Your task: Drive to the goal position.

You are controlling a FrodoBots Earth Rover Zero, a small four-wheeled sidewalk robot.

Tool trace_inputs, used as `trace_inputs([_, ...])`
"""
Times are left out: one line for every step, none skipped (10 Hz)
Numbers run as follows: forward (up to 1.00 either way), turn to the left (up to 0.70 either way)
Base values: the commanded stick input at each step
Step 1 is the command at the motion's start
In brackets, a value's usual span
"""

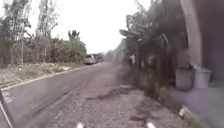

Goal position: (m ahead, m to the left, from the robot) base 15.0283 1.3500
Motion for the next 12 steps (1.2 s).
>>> trace_inputs([0.67, 0.01])
trace_inputs([0.67, 0.01])
trace_inputs([0.67, 0.01])
trace_inputs([0.67, 0.01])
trace_inputs([0.67, 0.01])
trace_inputs([0.67, 0.01])
trace_inputs([0.67, 0.01])
trace_inputs([0.67, 0.01])
trace_inputs([0.67, 0.01])
trace_inputs([0.67, 0.01])
trace_inputs([0.67, 0.01])
trace_inputs([0.67, 0.01])
